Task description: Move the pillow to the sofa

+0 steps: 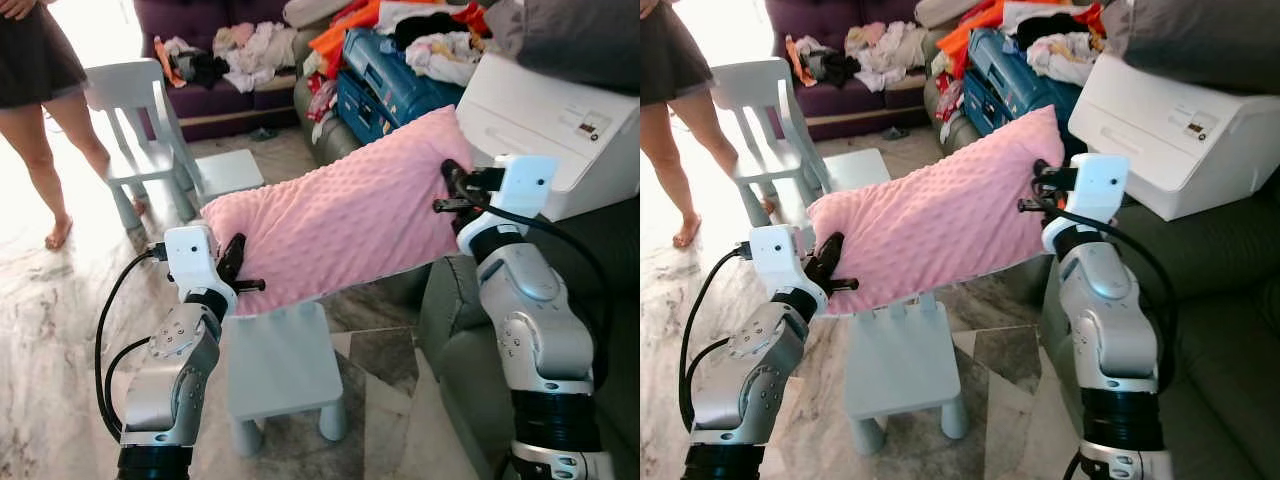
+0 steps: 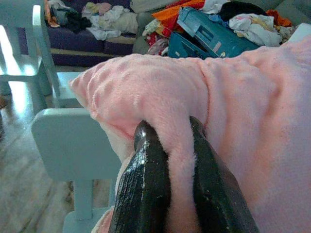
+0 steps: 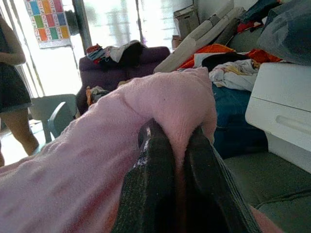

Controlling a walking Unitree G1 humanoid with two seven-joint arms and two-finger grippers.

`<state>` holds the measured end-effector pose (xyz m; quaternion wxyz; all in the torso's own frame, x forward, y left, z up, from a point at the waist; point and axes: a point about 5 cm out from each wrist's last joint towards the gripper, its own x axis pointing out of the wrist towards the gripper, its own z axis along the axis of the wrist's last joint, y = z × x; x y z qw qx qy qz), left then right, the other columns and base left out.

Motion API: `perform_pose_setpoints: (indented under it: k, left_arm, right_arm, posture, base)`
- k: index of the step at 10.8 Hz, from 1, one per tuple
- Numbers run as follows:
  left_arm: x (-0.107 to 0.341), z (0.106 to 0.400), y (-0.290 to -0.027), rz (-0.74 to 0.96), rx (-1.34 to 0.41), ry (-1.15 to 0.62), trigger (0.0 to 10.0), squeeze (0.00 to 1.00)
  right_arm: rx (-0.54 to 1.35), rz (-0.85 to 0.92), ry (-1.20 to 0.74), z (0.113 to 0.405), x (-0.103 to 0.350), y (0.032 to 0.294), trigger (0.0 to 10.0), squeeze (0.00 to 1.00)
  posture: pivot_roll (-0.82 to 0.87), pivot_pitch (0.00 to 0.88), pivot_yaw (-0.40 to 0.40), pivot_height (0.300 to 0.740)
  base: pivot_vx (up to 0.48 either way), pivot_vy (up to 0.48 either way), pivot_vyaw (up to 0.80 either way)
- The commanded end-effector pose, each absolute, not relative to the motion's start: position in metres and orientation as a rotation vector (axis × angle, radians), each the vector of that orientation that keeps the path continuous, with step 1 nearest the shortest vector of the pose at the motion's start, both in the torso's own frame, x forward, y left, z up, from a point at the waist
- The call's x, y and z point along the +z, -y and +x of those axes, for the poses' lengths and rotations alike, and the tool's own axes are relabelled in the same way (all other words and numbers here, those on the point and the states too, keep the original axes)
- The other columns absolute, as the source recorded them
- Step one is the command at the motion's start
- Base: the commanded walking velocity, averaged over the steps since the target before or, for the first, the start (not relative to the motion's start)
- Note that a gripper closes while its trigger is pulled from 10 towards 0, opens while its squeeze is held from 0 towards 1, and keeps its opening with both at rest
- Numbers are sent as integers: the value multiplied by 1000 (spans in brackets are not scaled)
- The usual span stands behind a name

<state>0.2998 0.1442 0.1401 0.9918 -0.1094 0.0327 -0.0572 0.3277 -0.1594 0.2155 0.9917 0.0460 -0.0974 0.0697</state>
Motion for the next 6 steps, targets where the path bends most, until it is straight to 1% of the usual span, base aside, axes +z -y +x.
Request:
perform_pose_setpoints:
  k: [1,6]
  left_arm:
    - [144,301,-145,-220,-122,-51,10000,0]
    - [147,305,-151,-257,-97,-44,10000,0]
  right_arm:
    - [134,88,209,328,222,159,10000,0]
    - [140,78,200,330,222,159,10000,0]
  posture:
    - [-92,34,19,740]
    - [-95,28,11,740]
  base:
    - [0,0,-800]
    - [0,0,-788]
